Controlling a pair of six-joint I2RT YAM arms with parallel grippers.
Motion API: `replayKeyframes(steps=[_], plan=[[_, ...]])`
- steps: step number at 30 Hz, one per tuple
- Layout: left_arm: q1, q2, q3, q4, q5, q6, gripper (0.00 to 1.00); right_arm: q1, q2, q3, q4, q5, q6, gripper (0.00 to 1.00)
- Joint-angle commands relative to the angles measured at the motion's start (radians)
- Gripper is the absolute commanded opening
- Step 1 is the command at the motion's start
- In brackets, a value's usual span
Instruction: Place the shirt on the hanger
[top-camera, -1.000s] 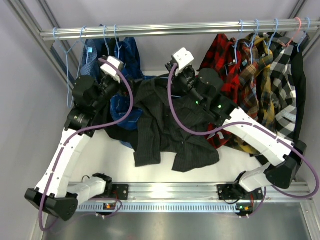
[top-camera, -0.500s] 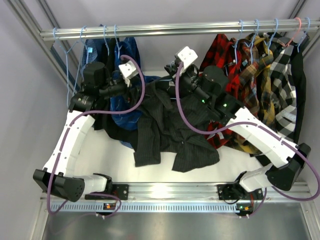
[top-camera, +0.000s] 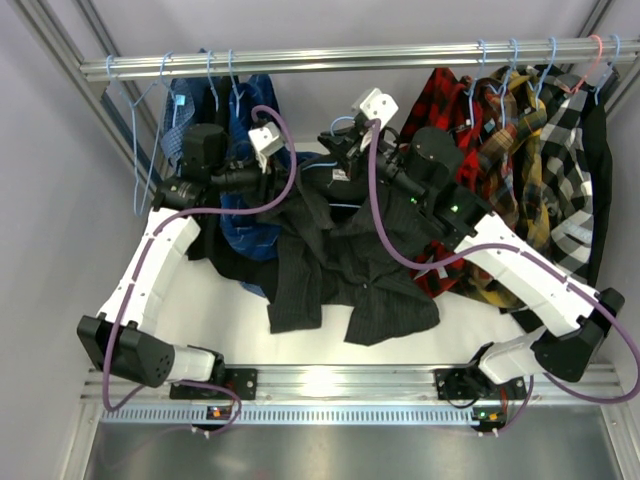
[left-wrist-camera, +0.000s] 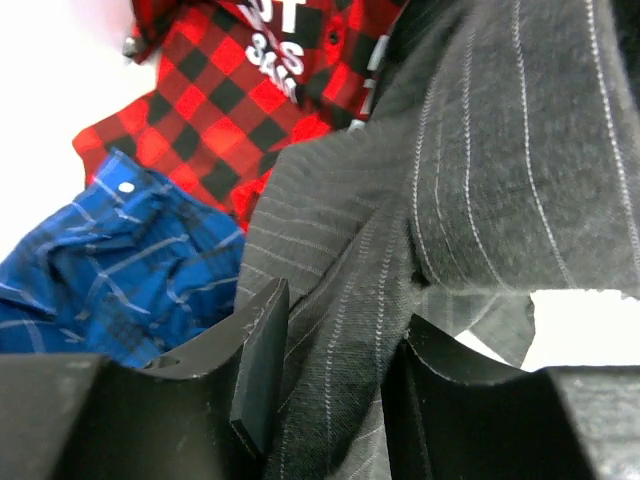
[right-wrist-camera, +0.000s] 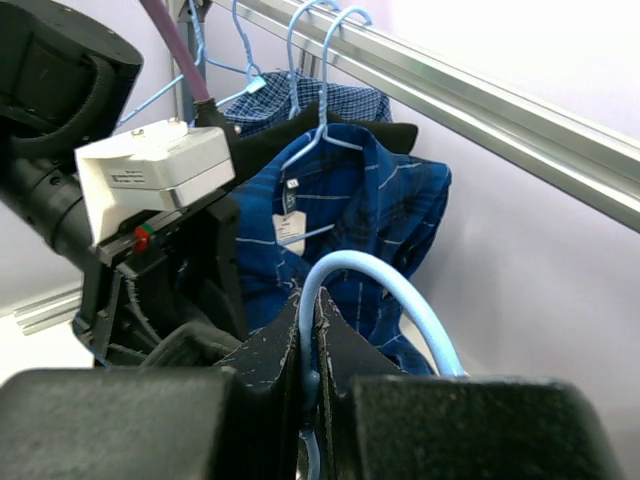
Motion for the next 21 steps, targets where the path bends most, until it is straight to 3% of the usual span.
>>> replayKeyframes(steps=[1, 4, 5, 7, 12, 15, 21], plan=[[0.000, -0.039, -0.012, 0.024, 0.038, -0.099, 0.00, -0.016, -0.007, 0.067, 0.049, -0.019, 0.030, 0.00], [-0.002, -0.097, -0.079, 0.144, -0.130, -0.252, 0.00, -0.016, 0.017, 0.082, 0.028, 0.001, 0.038, 0.00], [-0.003, -0.115, -0.096, 0.185, -0.249, -0.282, 0.00, -0.017, 0.023, 0.090, 0.014, 0.010, 0.039, 0.04], [-0.002, -0.160, -0.116, 0.190, -0.325, -0.346, 0.00, -0.017, 0.039, 0.122, -0.024, 0.044, 0.038, 0.14], [0.000, -0.235, -0.090, 0.161, -0.563, -0.491, 0.00, -0.016, 0.063, 0.193, -0.130, 0.114, 0.064, 0.80], [-0.002, -0.200, 0.000, 0.062, -0.682, -0.522, 0.00, -0.017, 0.049, 0.229, -0.186, 0.121, 0.094, 0.99], [-0.002, -0.171, 0.080, 0.009, -0.847, -0.580, 0.00, -0.017, -0.056, 0.204, -0.256, 0.271, 0.111, 0.99]])
